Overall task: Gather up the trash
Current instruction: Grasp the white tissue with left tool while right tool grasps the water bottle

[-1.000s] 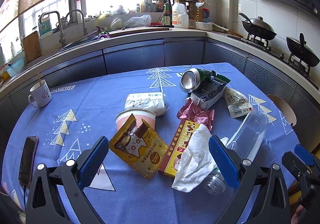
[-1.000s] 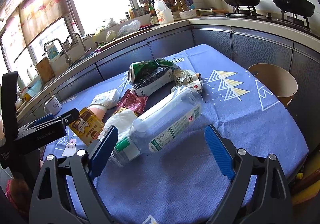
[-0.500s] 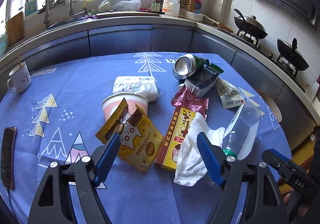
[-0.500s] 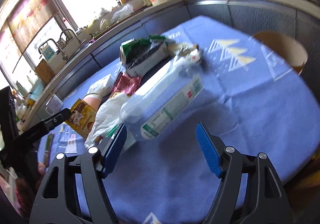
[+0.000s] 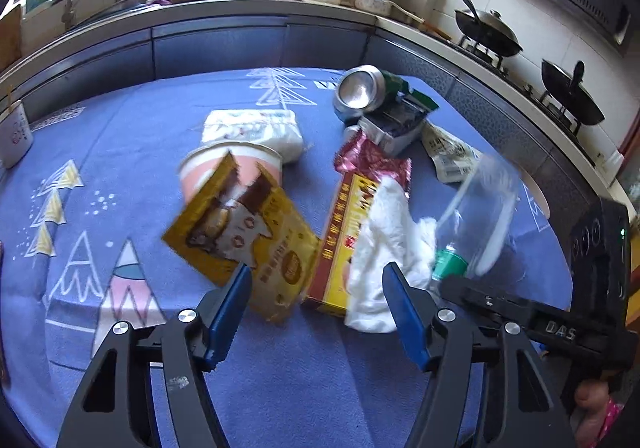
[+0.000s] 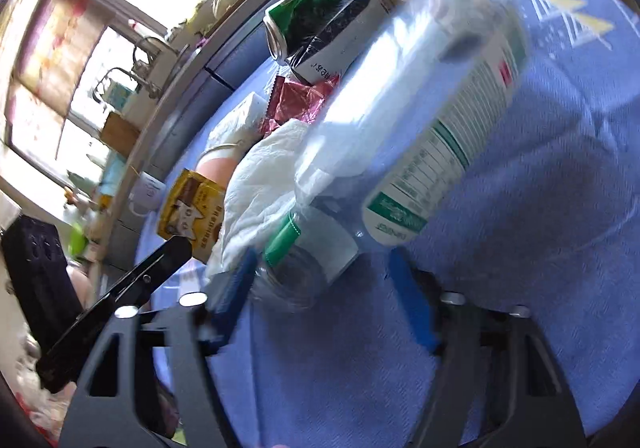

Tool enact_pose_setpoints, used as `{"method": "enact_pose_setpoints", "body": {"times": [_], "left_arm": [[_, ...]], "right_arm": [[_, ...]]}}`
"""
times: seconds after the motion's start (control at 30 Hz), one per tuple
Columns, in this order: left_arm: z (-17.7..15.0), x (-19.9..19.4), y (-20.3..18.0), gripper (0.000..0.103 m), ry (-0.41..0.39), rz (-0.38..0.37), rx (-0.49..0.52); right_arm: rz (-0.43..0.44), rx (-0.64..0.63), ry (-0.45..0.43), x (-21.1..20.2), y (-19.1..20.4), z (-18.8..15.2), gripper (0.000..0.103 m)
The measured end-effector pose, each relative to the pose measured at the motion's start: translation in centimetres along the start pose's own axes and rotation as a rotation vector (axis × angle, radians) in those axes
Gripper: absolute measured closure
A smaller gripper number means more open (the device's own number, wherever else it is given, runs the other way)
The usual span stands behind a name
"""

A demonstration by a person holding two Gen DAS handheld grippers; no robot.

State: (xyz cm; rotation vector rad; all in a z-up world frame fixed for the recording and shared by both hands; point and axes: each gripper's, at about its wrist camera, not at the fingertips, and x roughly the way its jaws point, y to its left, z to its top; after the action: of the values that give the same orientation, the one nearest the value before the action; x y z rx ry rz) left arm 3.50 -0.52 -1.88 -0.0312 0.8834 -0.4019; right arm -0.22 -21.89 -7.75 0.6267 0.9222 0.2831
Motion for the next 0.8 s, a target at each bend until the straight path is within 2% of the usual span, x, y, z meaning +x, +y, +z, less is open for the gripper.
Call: {"method": "enact_pose_setpoints", "body": {"times": [0.03,0.1,0.2,0.27,0.33,0.37,0.4,0.43,0.53,0.6,0.63,0.67,0.73,0.77,0.8], "left_arm": [[0.0,0.3,-0.3,0.036,0.007,-0.010,0.010],[0.1,0.5,-0.8,0.036,0.006,-0.021,0.029],[0.5,1.0,-1.6,0.036,0.013,-0.032,0.061],[0.8,1.4,-2.1,0.036,0.021,-0.042,0.076],[1.0,2.1,-3.0,0.036,0.028,-0.045,0.097],[1.0,2.4,-3.5,0.036,0.032,-0.046,0.112],[1.1,2.7,-3.9,0.036,0.034,-0.045,0.124],[1.1,3.0,-4.4,0.036,0.035,-0.038,0.140],[1.1,4.2,-5.7,0.036,0.047,-0.002,0.190],[1.3,4.8,-6.0,0.036,0.054,0.014,0.199],[1.4,5.0,-6.1,0.040,0.053,0.024,0.203],[1.5,5.1,-6.2,0.051,0.051,0.030,0.210],[1.8,5.2,-6.4,0.066,0.057,0.026,0.221],[1.9,5.3,-6.5,0.073,0.062,0.018,0.224],[2.0,5.3,-6.4,0.084,0.067,0.015,0.223]], "right_arm": [[-0.020,-0.019,-0.011,-0.6,0.1,0.0,0.061],[-0.115,-0.098,-0.052,-2.4,0.5,-0.1,0.070],[-0.250,-0.143,-0.100,-5.1,-0.5,-0.6,0.070],[-0.303,-0.118,-0.120,-6.6,-1.9,-0.8,0.068],[-0.290,-0.057,-0.138,-8.0,-3.5,-0.7,0.064],[-0.282,-0.040,-0.147,-8.0,-4.2,-0.4,0.054],[-0.265,-0.018,-0.168,-8.4,-4.4,-0.1,0.040],[-0.250,-0.010,-0.183,-8.5,-4.5,0.2,0.035],[-0.215,-0.035,-0.192,-7.8,-4.0,1.3,0.030],[-0.237,-0.071,-0.186,-6.6,-3.6,2.0,0.025],[-0.253,-0.084,-0.168,-5.7,-3.4,2.4,0.023],[-0.257,-0.092,-0.157,-5.0,-3.4,2.5,0.023],[-0.299,-0.122,-0.140,-3.6,-3.5,2.8,0.029],[-0.311,-0.142,-0.127,-3.1,-3.6,2.9,0.052],[-0.303,-0.160,-0.122,-2.9,-3.8,2.7,0.062]]}}
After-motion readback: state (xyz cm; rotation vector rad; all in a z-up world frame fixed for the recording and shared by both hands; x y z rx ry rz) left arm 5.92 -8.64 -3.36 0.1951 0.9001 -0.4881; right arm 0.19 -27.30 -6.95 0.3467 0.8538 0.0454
